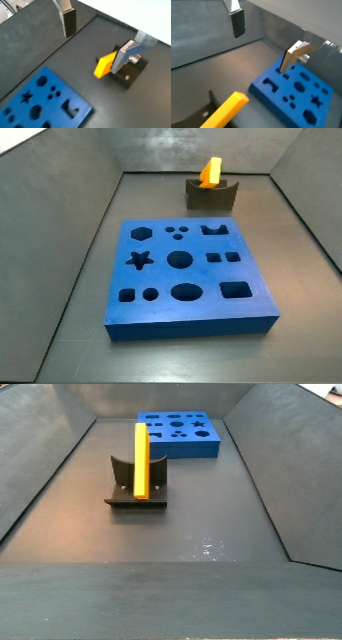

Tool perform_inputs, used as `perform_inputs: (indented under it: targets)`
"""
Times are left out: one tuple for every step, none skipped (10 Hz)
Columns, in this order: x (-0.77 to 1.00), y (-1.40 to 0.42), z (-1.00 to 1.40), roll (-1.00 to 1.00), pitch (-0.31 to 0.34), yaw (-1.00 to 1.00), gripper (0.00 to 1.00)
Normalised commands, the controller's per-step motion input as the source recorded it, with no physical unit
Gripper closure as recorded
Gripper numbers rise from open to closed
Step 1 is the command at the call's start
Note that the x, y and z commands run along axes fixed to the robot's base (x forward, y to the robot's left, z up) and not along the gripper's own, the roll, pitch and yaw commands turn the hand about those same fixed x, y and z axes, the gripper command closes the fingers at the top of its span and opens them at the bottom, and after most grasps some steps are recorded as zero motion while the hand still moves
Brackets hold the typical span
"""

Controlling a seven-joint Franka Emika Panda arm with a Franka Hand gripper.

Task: Pick up the double-square object. Move up. Rotate the double-square object. Place the double-square object on the fixture. Regrasp the double-square object. Move to above the board. Insert the double-square object.
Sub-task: Regrasp the double-square object.

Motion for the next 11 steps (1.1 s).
perform_inputs:
  targets:
    - [-0.02,-0.02,0.01,1.00,0.023,0.03,0.00]
    - [-0.02,-0.02,0.01,1.00,0.021,0.03,0.00]
    - [0.00,-0.02,0.01,1.00,0.017,0.03,0.00]
    - [0.00,-0.02,0.01,1.00,0.016,0.03,0.00]
    - [0.00,-0.02,0.01,1.00,0.017,0.03,0.00]
    - [0.00,-0.02,0.01,1.00,0.024,0.03,0.00]
    - [0.01,-0.02,0.01,1.00,0.034,0.04,0.00]
    - [0.02,-0.02,0.01,1.00,0.038,0.04,0.00]
    - [0.03,-0.03,0.00,1.00,0.051,0.04,0.00]
    - [0.05,-0.03,0.00,1.00,0.057,0.04,0.00]
    - [0.07,-0.03,0.00,1.00,0.083,0.05,0.00]
